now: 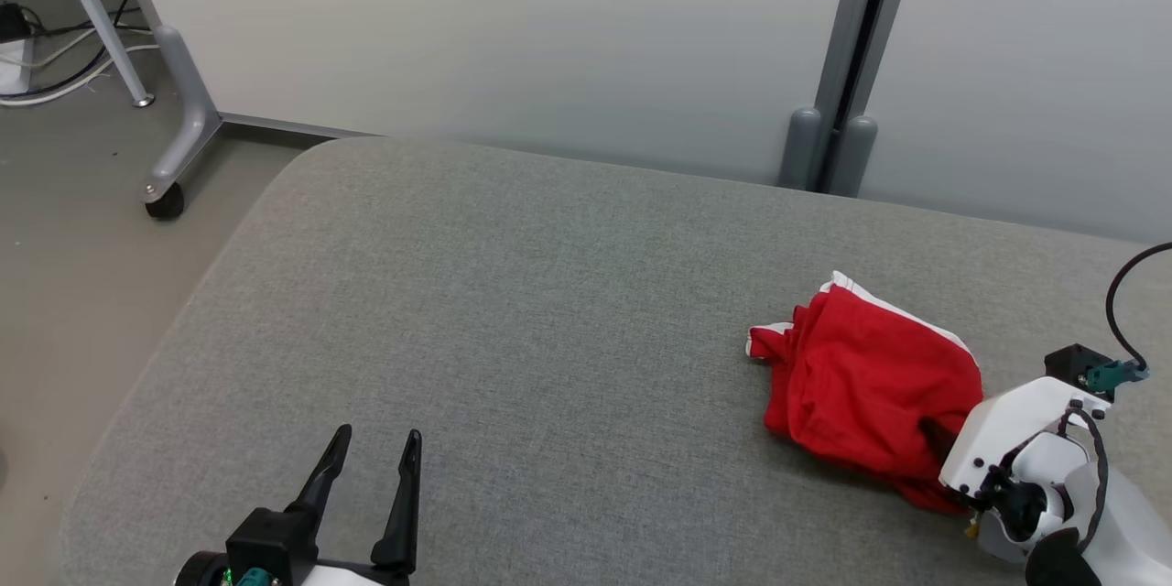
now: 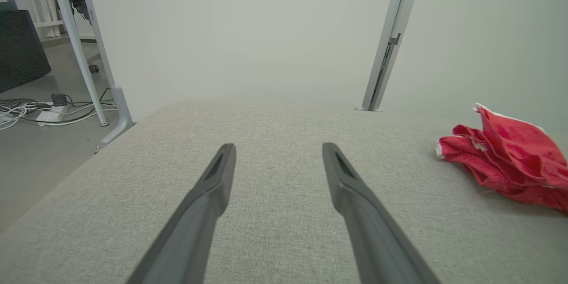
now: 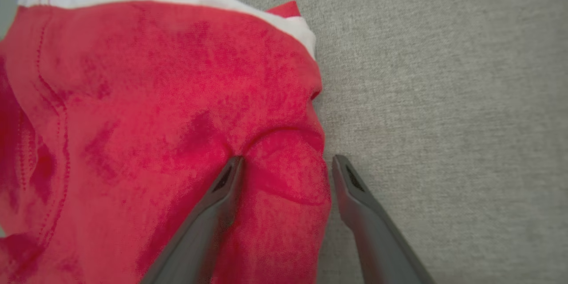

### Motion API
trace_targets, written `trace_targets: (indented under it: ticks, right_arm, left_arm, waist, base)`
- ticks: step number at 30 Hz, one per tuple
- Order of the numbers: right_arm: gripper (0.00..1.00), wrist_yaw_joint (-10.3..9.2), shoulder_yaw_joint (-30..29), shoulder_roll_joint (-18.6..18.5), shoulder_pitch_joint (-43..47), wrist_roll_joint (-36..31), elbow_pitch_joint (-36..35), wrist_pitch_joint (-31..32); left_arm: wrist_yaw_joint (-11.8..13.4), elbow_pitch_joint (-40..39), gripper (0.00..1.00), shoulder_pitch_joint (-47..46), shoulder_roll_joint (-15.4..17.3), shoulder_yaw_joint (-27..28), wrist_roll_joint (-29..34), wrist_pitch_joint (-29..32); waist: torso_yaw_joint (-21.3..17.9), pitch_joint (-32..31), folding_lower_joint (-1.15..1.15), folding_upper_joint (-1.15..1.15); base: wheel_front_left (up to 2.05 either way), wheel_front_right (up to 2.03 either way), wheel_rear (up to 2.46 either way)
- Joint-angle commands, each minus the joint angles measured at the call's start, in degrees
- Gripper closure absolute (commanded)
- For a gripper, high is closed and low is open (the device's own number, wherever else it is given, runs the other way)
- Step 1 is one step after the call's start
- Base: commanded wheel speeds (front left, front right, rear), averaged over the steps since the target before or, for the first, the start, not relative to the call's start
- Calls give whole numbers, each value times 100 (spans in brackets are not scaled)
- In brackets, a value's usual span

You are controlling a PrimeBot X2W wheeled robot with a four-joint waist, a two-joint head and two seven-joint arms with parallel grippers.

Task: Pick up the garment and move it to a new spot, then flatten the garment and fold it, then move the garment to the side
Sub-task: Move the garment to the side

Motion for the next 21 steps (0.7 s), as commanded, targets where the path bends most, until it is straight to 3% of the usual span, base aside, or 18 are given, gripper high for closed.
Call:
trace_targets:
  ticks: [1,7,10,16,21]
  right_arm:
    - [0,12,-55,-1,-150,71,190,80]
    - [0,12,-182,0,-329,199,569,-39]
    - [100,12,-211,-11,-413,194,699,-306]
    - [100,12,27,11,-454,247,644,-755]
    - [100,12,454,55,-357,358,369,-968]
  left_arm:
    - [-19,-3,0,-94,31,0,22,-7]
    - [-20,18,0,-84,43,3,-7,-7]
    - [-17,33,0,-87,37,8,-29,-7]
    - [-25,-29,0,-42,13,-16,-31,-7]
    - [-56,-134,0,-1,-13,-47,-35,-7]
  waist:
    - [91,63,0,0]
    - [118,75,0,0]
    - [87,67,0,0]
    - [-148,-34,0,0]
    - [-609,-157,0,0]
  base:
    - [0,0,0]
    - [0,0,0]
    - [0,0,0]
    - [0,0,0]
    - [0,0,0]
